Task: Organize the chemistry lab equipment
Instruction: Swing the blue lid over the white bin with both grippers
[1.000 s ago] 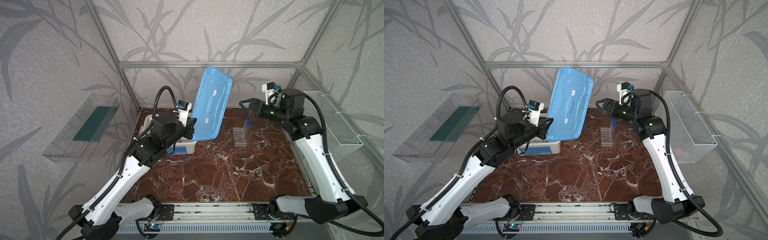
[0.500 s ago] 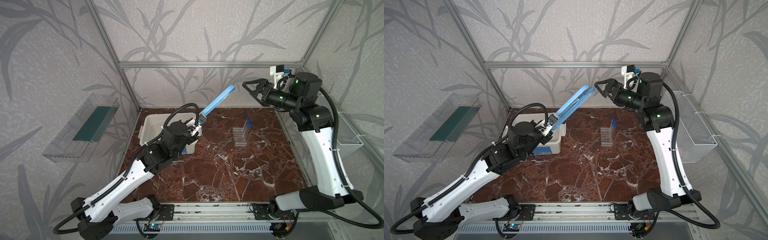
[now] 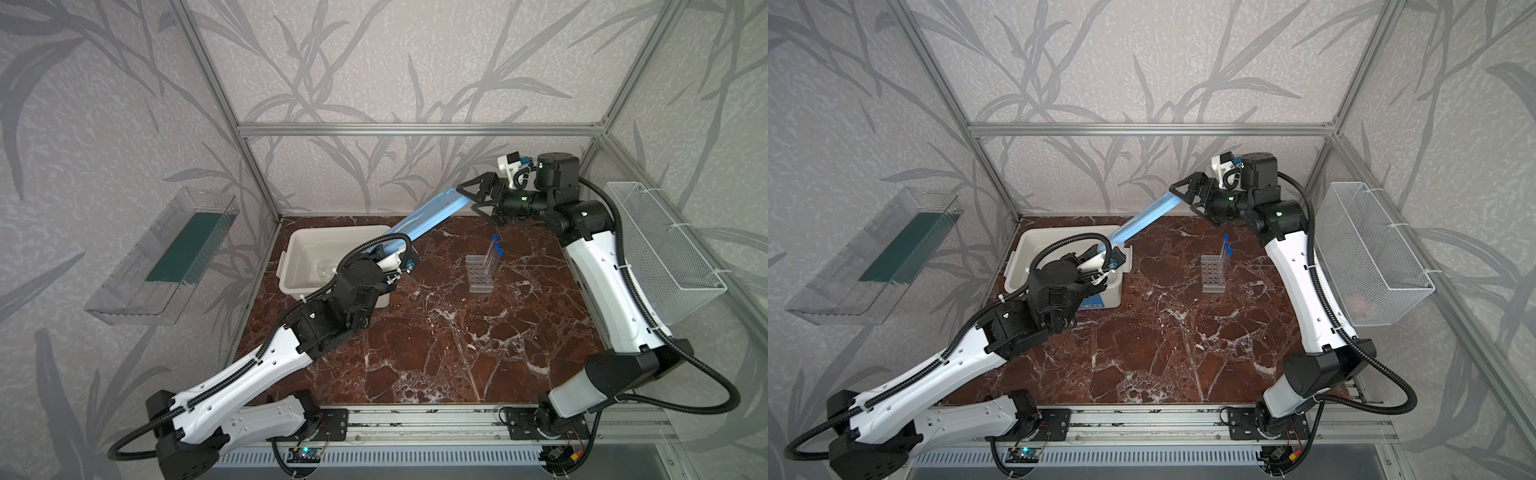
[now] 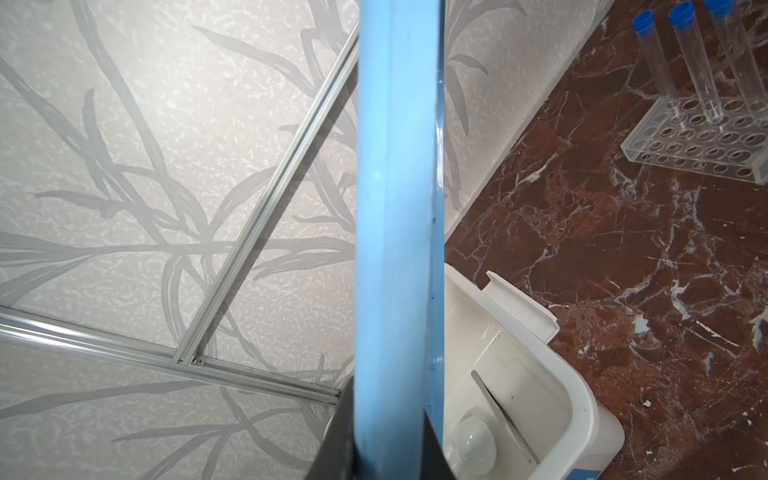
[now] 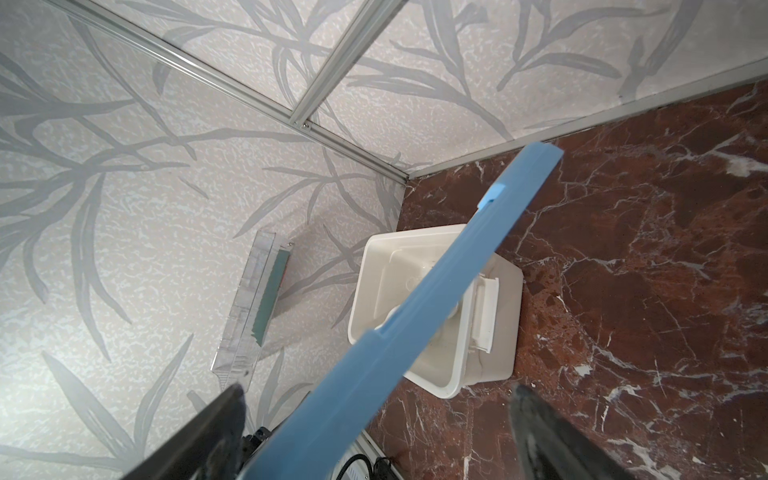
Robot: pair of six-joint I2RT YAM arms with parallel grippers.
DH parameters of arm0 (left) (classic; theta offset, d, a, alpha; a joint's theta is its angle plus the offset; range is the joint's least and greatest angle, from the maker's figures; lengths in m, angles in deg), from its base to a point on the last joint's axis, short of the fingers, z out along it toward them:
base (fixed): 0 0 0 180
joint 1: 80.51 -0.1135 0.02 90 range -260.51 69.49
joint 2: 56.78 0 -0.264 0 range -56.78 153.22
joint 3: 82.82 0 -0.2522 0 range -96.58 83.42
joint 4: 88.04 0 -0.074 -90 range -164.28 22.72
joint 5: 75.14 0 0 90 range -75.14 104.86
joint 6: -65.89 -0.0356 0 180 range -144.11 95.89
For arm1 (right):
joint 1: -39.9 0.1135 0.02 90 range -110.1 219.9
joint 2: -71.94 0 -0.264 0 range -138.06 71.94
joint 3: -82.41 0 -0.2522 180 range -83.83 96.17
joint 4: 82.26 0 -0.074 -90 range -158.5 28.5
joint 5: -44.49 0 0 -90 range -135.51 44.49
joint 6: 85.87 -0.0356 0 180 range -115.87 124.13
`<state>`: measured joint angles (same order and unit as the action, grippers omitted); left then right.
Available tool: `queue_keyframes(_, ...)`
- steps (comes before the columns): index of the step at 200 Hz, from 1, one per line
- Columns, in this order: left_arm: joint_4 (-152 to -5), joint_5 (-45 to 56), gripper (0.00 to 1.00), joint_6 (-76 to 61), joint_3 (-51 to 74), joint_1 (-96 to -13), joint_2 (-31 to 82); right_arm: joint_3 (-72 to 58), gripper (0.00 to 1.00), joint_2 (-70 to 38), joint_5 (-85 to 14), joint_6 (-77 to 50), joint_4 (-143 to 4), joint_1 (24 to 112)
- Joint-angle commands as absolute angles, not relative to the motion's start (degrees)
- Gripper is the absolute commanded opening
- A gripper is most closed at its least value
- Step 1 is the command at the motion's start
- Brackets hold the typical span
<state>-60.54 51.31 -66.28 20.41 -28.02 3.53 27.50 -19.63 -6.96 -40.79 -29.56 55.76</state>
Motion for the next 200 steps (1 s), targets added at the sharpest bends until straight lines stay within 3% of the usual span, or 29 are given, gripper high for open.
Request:
queue_keyframes(1,-65.9,54.8,0.00,-68.8,21.2,-26.6,2.8,27.2,0.91,-20.8,-5.7,-38.8,-28.1,56.1)
queue_keyframes(42,-65.6,54.9,0.00,-67.7,23.0,-25.1,2.5,22.2,0.72,-21.1,-3.6,-40.3,-31.9,56.1)
queue_keyframes(61,-65.6,55.1,0.04,-66.7,23.9,-24.3,2.1,20.7,0.59,-21.3,-3.1,-41.0,-33.7,56.1)
queue_keyframes(100,-63.6,52.4,0.13,-62.2,25.8,-22.8,-0.5,17.7,0.45,-21.9,-1.1,-44.1,-38.5,56.1)
queue_keyframes(123,-62.7,51.7,0.19,-59.4,27.4,-22.0,-1.4,15.4,0.42,-21.8,-1.4,-45.9,-41.5,56.2)
queue_keyframes(156,-59.0,47.0,0.37,-53.3,28.3,-21.8,-2.1,12.4,0.37,-21.7,-1.6,-49.4,-47.0,56.4)
queue_keyframes(200,-61.0,44.5,0.38,-44.9,33.7,-21.8,-5.1,8.7,0.29,-22.7,-2.8,-52.3,-52.4,57.0)
